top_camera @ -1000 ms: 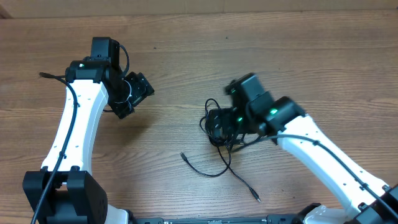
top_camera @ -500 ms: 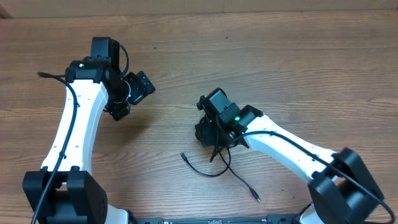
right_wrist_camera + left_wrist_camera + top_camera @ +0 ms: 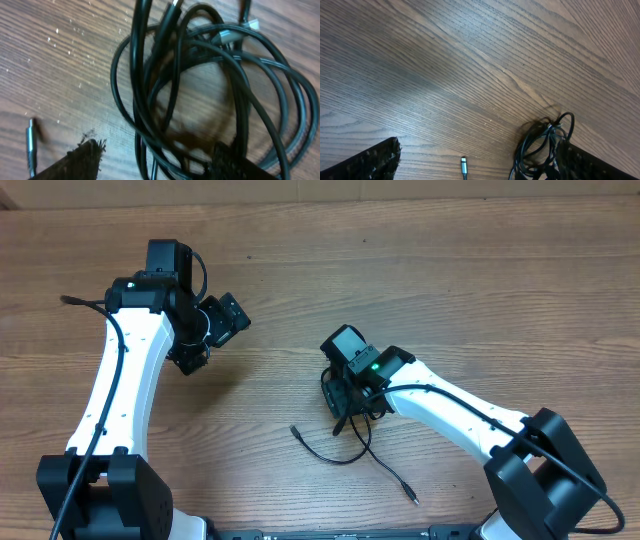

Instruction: Untangle cables

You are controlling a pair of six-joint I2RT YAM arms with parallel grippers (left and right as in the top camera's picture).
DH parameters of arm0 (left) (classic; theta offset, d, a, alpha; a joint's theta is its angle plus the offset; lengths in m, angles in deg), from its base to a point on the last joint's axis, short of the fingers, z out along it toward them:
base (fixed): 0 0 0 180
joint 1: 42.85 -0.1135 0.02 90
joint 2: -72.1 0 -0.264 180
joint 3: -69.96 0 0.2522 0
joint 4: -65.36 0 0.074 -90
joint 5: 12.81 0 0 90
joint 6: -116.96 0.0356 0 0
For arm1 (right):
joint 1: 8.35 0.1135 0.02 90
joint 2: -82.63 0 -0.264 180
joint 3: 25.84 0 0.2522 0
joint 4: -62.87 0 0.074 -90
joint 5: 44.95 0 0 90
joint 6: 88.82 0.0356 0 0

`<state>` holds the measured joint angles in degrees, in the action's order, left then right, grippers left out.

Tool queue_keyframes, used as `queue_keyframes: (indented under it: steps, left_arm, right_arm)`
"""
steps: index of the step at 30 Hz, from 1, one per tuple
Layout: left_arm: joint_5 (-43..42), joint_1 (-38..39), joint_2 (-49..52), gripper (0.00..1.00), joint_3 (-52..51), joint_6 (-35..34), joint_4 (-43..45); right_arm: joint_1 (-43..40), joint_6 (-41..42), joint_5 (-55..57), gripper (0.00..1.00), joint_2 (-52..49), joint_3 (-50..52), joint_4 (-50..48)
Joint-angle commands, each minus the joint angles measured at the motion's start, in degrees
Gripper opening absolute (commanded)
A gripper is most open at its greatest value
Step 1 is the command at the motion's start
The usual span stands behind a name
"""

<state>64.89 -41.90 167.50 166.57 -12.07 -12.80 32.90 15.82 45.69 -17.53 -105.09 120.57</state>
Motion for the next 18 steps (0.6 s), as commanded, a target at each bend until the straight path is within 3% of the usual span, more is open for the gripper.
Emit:
queue_keyframes:
  steps: [1,7,13,18]
  left_arm:
    - [0.72,0.15,-1.01,0.99,-0.52,0.02,0.15]
    - [0.72,0.15,-1.01,1.00,-0.52,0.00,0.17]
    - [0.70,0.15,-1.01,1.00,-0.55,0.04,-0.35]
    - [0.70,0.15,-1.01,1.00,-0.52,0.02,-0.33]
  right_arm:
    - [2.38,1.64,0.59,0.67,4.55,-3.80,1.75]
    - [11.43,0.96,7.30,0.67,4.37,-1.92,-2.19]
    - [10.38,-0.17,19.23,0.68,-0.92,-0.61,-6.99]
    - [7.98,-2.95,13.07,0.64,-3.63,-0.50,-8.17]
